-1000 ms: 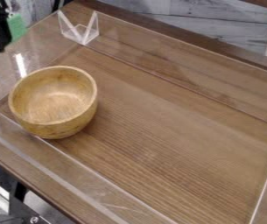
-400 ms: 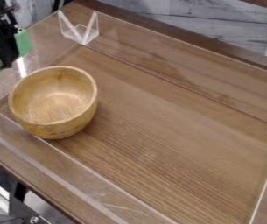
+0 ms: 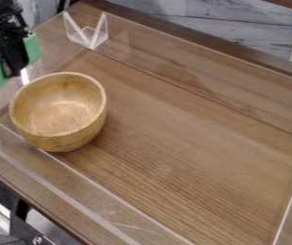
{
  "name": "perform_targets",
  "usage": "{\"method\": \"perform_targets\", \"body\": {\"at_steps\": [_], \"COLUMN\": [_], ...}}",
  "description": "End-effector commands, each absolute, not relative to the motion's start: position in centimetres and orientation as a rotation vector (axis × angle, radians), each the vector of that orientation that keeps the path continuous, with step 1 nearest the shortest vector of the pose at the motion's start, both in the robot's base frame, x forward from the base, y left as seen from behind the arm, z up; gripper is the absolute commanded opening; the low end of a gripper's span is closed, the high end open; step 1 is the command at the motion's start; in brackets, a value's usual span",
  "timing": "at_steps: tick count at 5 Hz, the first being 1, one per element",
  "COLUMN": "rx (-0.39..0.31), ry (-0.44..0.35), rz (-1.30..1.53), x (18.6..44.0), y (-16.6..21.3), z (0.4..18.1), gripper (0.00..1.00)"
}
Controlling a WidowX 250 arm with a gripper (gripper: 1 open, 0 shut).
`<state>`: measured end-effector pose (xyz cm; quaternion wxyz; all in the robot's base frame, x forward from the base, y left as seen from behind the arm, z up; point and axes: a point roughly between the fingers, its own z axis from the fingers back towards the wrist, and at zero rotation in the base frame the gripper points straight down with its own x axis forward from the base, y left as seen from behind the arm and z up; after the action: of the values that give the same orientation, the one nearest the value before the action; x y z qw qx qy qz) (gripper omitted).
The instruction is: Put the green block in the brown bowl
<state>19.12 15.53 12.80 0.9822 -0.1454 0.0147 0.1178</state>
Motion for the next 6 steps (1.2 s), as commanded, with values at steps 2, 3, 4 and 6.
{"method": "perform_targets", "body": {"at_steps": [2,3,4,6], "rx": [-0.267,-0.281,-0.292,-0.285], "ry": [-0.029,-0.028,-0.021,0.005], "rz": [0.235,0.243,0.248,0.213], "x": [19.6,19.8,19.9,19.9], "y": [14.6,14.1,13.5,12.2], "z": [14.0,13.6,13.4,13.3], "gripper": [0.00,0.00,0.00,0.00]}}
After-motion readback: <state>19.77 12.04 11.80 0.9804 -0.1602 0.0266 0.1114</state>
